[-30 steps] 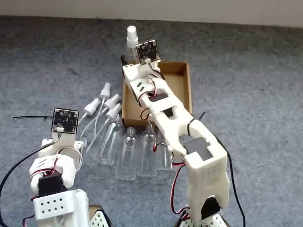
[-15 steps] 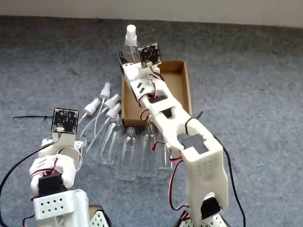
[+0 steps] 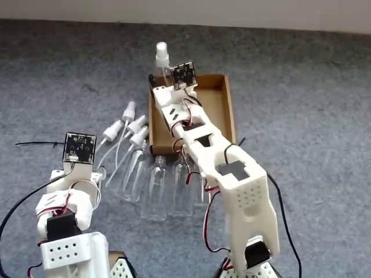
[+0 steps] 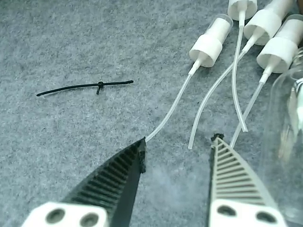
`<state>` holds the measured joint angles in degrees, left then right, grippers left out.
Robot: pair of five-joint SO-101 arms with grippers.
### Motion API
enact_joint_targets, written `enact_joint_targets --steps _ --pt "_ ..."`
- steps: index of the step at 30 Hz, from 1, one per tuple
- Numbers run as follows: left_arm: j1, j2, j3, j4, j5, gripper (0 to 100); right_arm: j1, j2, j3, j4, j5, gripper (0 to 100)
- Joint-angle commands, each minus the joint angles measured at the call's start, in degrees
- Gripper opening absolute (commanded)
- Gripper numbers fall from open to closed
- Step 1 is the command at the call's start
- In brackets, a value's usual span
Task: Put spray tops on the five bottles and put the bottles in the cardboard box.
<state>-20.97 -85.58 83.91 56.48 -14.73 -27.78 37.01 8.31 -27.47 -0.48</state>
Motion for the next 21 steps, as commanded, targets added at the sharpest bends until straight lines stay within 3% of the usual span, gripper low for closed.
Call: enact_joint_targets --steps 1,4,11,21 --pt "-0.40 -0.66 -0.40 -0.88 0.53 21 0.66 -1.36 -1.01 -0.84 0.44 3.8" --pt "-0.40 -0.66 -0.40 -0.88 0.53 21 0.66 -1.36 -0.92 -0.84 0.44 7.4" --pt "-0.40 -0.66 -0.40 -0.88 0.53 21 0.31 -1.71 -1.27 3.47 0.35 27.8" --pt "-0.40 -0.66 -0.40 -0.88 0.53 21 0.22 -1.98 -1.71 5.23 0.18 29.7"
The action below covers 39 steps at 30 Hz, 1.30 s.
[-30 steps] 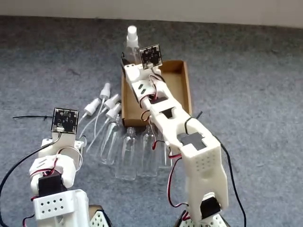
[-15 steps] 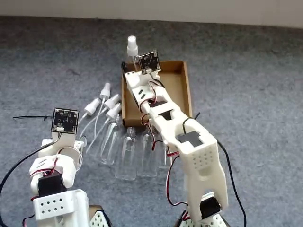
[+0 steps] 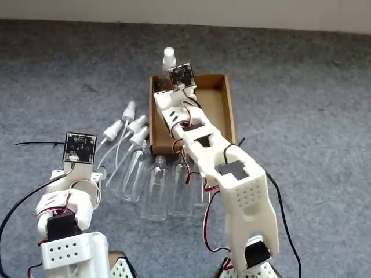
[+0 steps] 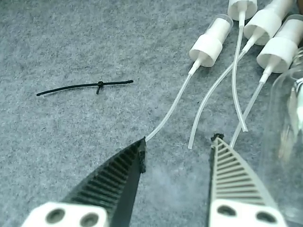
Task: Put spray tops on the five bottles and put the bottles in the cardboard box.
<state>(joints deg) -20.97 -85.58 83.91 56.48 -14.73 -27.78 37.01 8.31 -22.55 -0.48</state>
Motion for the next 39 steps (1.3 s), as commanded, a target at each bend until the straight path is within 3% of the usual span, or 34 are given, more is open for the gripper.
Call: enact_joint_targets --steps 1,15,19,23,30,33,34,39 --pt "-0.40 -0.66 -0.40 -0.88 0.53 21 0.22 -1.98 -2.33 0.40 0.18 29.7" --pt "-0.31 -0.66 -0.40 -0.88 0.53 21 -1.36 -1.98 -28.79 26.42 0.09 29.7" --pt "-0.31 -0.66 -0.31 -0.88 0.53 21 -1.19 -1.98 -42.07 42.59 0.09 29.6" --pt "-0.31 -0.66 -0.31 -0.88 0.70 21 -1.19 -1.89 -58.86 68.26 0.09 28.7" --pt "-0.31 -0.66 -0.31 -0.88 0.70 21 -3.82 -1.45 -87.96 103.52 0.18 11.6" --pt "-0.31 -0.66 -0.31 -0.88 0.70 21 -4.70 -1.36 -96.40 120.57 0.44 8.7" --pt "-0.31 -0.66 0.13 -0.88 0.70 21 -4.79 -1.27 -98.24 124.44 0.44 8.7" --pt "-0.48 -0.66 0.84 -0.97 0.70 20 0.31 -1.89 -92.26 123.82 0.44 8.4"
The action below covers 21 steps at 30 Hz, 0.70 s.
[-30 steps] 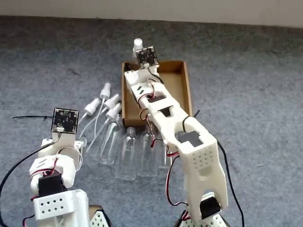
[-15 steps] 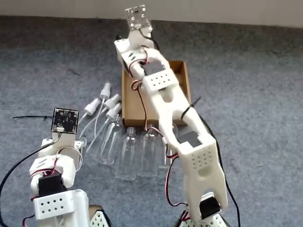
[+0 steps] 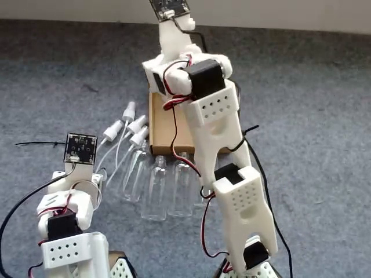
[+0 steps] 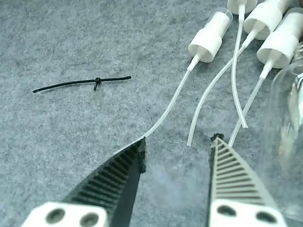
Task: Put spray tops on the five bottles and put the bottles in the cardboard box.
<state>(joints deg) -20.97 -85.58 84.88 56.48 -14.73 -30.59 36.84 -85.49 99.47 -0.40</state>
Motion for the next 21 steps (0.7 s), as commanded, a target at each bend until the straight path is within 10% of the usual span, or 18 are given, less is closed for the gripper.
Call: enact_joint_targets --steps 1,12,21 --pt "-0.48 -0.66 -0.04 -0.97 0.70 20 3.65 -1.71 3.47 1.80 0.35 8.4" --pt "-0.31 -0.66 0.48 -0.97 0.53 20 4.79 -30.99 56.84 -0.40 0.09 8.4" --pt "-0.31 -0.66 0.48 -0.97 0.53 20 4.62 -57.19 107.74 -27.21 -3.52 14.6"
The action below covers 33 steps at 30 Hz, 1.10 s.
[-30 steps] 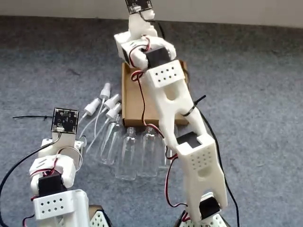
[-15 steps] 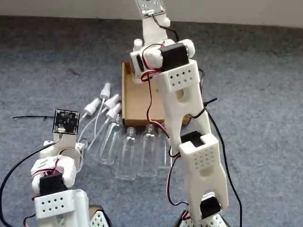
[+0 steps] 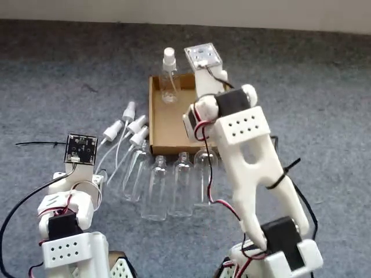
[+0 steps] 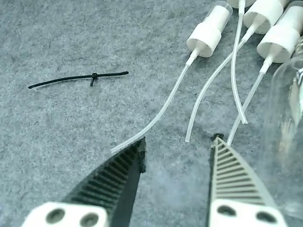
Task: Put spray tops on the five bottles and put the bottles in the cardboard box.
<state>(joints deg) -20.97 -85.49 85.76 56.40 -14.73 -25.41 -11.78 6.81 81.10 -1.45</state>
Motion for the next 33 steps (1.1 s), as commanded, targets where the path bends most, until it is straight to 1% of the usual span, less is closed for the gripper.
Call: enact_joint_targets --steps 1,3,5,8,13,17,19,22,24,25,29,33 --pt "-0.31 -0.75 -0.40 -0.88 0.53 20 -0.75 -10.51 20.09 -11.65 -3.25 18.1" --pt "-0.31 -0.75 -0.40 -0.88 0.53 20 -0.92 -13.85 28.35 -15.78 -4.22 24.2" --pt "-0.31 -0.75 -0.40 -0.88 0.53 20 -0.84 -15.69 32.92 -17.45 -4.75 27.5" --pt "-0.31 -0.75 -0.40 -0.88 0.53 20 -0.48 -15.34 34.24 -19.56 -6.77 27.8" --pt "-0.31 -0.75 -0.40 -0.88 0.53 20 -0.75 -10.68 34.68 -27.47 -8.70 27.8" --pt "-0.31 -0.75 -0.40 -0.88 0.53 20 -0.84 -7.78 34.51 -28.26 -8.70 27.6" --pt "-0.31 -0.75 -0.40 -0.88 0.53 21 -0.57 -7.60 34.68 -28.18 -8.70 23.8" --pt "-0.31 -0.75 -0.40 -0.88 0.53 21 -0.48 -7.69 34.51 -27.56 -8.35 12.6" --pt "-0.31 -0.75 -0.40 -0.88 0.53 21 0.48 -7.69 34.33 -24.92 -8.09 7.1" --pt "-0.31 -0.75 -0.40 -0.88 0.53 21 1.45 -7.69 34.24 -22.64 -7.30 6.2" --pt "-0.31 -0.75 -0.31 -0.70 0.53 20 6.11 -8.31 27.38 -14.20 2.55 6.1" --pt "-0.31 -0.75 -0.75 -0.53 0.53 20 17.71 -8.75 20.70 -7.25 13.36 6.0"
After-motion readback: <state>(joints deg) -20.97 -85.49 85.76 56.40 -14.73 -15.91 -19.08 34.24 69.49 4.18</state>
